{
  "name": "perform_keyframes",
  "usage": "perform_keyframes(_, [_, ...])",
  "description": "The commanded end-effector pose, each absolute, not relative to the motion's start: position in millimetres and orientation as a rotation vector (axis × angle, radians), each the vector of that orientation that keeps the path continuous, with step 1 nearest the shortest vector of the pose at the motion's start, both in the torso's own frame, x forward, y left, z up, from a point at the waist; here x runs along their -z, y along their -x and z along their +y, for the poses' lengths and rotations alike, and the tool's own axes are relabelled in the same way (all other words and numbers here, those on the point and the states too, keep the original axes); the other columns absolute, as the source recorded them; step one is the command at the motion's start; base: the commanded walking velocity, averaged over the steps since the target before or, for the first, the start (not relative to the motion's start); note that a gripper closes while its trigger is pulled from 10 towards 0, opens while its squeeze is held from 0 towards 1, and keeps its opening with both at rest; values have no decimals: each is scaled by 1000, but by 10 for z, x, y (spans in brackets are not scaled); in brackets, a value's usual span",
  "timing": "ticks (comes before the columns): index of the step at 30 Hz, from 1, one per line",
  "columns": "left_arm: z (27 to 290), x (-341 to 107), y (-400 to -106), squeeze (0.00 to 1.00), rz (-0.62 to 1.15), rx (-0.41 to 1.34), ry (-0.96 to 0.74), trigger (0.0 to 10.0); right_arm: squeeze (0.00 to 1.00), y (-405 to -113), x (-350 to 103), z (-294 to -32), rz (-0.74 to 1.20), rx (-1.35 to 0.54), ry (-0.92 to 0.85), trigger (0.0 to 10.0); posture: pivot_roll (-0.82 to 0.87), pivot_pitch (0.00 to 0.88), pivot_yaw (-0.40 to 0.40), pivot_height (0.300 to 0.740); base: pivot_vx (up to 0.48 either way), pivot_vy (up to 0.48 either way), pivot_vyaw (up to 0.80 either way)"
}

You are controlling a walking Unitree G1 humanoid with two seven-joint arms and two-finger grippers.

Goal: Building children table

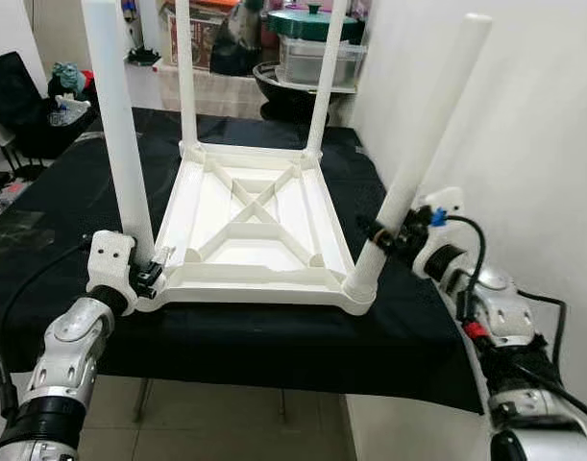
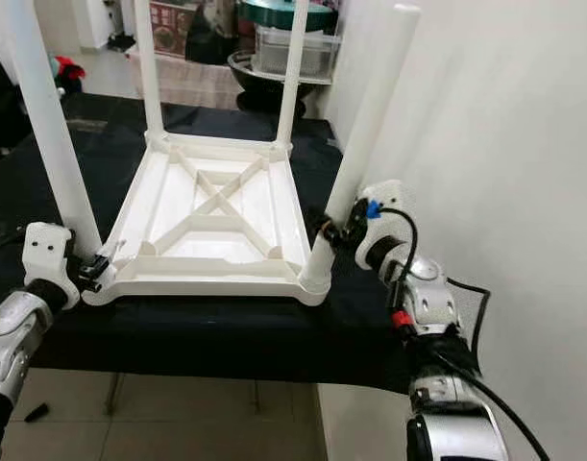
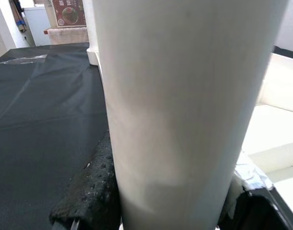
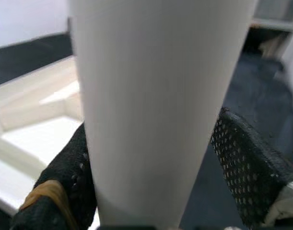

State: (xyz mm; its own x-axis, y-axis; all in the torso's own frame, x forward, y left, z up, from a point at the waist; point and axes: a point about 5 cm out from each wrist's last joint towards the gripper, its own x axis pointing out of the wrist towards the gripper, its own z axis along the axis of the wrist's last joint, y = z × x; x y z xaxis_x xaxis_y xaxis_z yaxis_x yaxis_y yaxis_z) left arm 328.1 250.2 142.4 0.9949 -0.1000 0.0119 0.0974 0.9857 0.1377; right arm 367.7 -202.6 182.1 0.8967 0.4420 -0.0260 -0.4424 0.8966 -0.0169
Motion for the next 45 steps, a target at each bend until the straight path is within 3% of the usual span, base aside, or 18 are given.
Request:
perform_keyframes(1, [2619,-1282,-3213,0,51,48,-137,10000,0,-3711,-1845,-2016,18,-458,44,10000,115,0,-142,740,0,0,0])
perform_keyframes(8, [2626,-1301,-3224,0,48,46,-140,10000,0,-3743,-1847,-1977,26,-485,40,10000,119,0,-147,740,0,0,0])
perform_keyframes(9, [2624,-1306,-3222,0,46,45,-140,10000,851,-3770,-1864,-1988,18,-499,44,10000,119,0,-150,740,0,0,0])
perform_keyframes(14, [2622,-1302,-3214,0,46,44,-139,10000,820,-3784,-1871,-1996,4,-528,35,10000,118,0,-149,740,0,0,0])
perform_keyframes(15, [2621,-1298,-3212,0,47,44,-139,10000,733,-3786,-1863,-1999,9,-528,31,10000,117,0,-149,740,0,0,0])
perform_keyframes(17, [2620,-1294,-3210,0,48,45,-138,10000,718,-3788,-1856,-2004,13,-525,34,10000,117,0,-150,740,0,0,0])
perform_keyframes(18, [2619,-1292,-3210,0,49,46,-138,10000,349,-3792,-1846,-2008,19,-522,41,10000,117,0,-150,740,0,0,0])
perform_keyframes(19, [2619,-1292,-3210,0,49,46,-138,10000,349,-3792,-1846,-2008,19,-522,41,10000,117,0,-150,740,0,0,0])
perform_keyframes(20, [2617,-1290,-3211,0,49,46,-138,10000,0,-3794,-1839,-2009,22,-521,45,10000,116,0,-149,740,0,0,0])
perform_keyframes(24, [2616,-1290,-3212,0,49,48,-139,10000,0,-3798,-1833,-1998,20,-530,49,10000,116,0,-148,740,0,0,0])
perform_keyframes(25, [2615,-1290,-3212,0,50,48,-139,10000,0,-3804,-1827,-1995,21,-532,49,8784,116,0,-149,740,0,0,0])
perform_keyframes(26, [2615,-1289,-3212,0,50,48,-139,10000,0,-3807,-1822,-1992,20,-535,48,4549,117,0,-150,740,0,0,0])
perform_keyframes(27, [2615,-1289,-3212,0,50,48,-139,10000,0,-3807,-1822,-1992,20,-535,48,4549,117,0,-150,740,0,0,0])
perform_keyframes(29, [2615,-1290,-3213,0,51,47,-140,10000,0,-3809,-1816,-1987,16,-542,44,0,118,0,-151,740,0,0,0])
perform_keyframes(40, [2621,-1299,-3221,0,49,46,-142,10000,0,-3772,-1772,-1959,-14,-560,28,0,113,0,-145,740,0,0,0])
perform_keyframes(44, [2614,-1308,-3228,0,47,50,-144,10000,0,-3795,-1710,-2001,25,-432,54,0,109,0,-142,740,0,0,0])
perform_keyframes(45, [2614,-1309,-3229,0,47,50,-144,10000,0,-3840,-1684,-2123,59,-199,47,0,107,0,-139,740,0,0,0])
